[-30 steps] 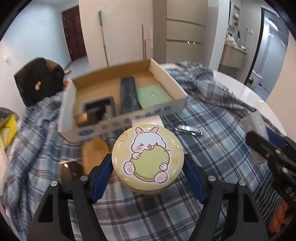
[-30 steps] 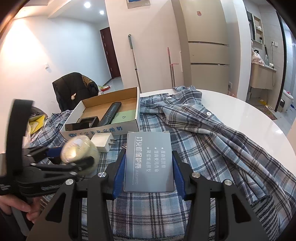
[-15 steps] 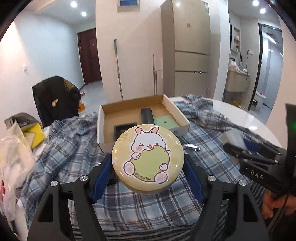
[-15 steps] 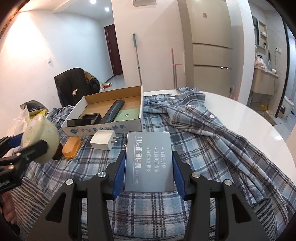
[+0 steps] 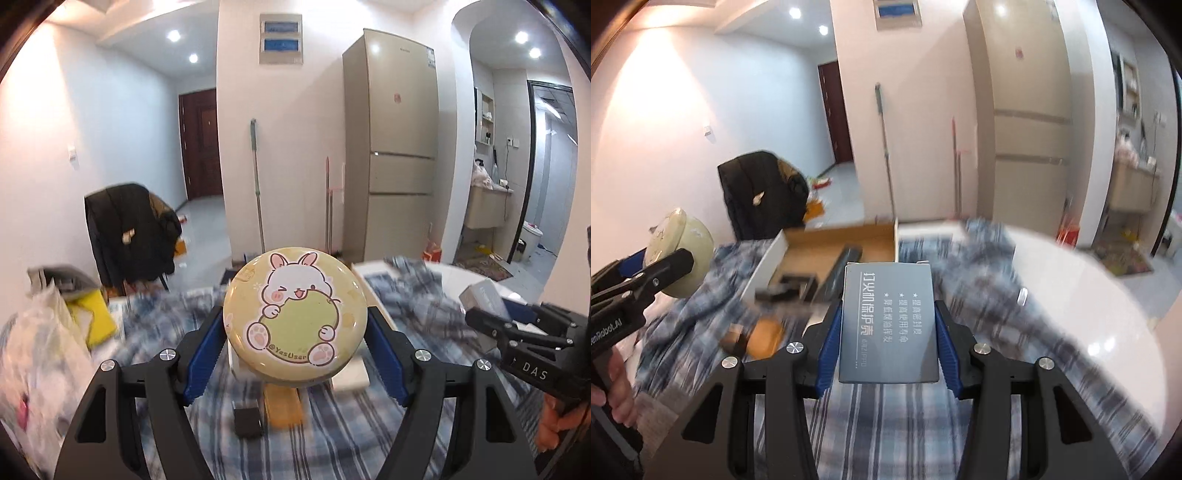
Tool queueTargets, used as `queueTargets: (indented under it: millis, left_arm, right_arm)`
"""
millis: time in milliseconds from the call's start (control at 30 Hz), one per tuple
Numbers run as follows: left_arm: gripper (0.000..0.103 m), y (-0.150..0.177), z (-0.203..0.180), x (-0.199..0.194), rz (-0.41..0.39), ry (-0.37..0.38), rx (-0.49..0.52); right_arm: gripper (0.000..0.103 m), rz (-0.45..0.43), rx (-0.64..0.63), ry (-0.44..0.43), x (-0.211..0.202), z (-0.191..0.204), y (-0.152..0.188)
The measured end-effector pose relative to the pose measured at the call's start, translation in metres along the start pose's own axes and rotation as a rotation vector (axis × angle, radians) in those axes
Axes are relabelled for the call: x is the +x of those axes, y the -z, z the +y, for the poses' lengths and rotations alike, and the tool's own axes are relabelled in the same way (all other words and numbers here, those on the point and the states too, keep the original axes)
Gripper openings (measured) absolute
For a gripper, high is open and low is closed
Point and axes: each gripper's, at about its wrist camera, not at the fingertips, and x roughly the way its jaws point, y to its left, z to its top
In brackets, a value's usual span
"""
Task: Organize rigid objects
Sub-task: 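Carry the cream tin over the cardboard box with the left tool while the right tool carries the card box, then lower the cream tin into the box and open the left tool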
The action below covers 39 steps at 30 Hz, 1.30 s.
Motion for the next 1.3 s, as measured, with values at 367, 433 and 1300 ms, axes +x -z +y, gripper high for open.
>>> queueTargets:
  millis: [367,433,1300]
  left_arm:
    - [0.076,-0.063,0.018,0.046,-0.041,-0.019,-0.052]
    - [0.076,-0.07,0.021,0.057,-0.054,-0.045,-0.072]
    - [0.076,0.009,0.076,0.266,0.357,0.052,-0.165]
  right_arm:
    - [0.046,-0.033,0.06,-0.032,0.044,0.026,-0.084]
    - [0.046,-0.035,0.071,-0.031,0.054,0.028,-0.095]
    - [0.046,0.244,-0.01,0.013,0.203,0.033,-0.043]
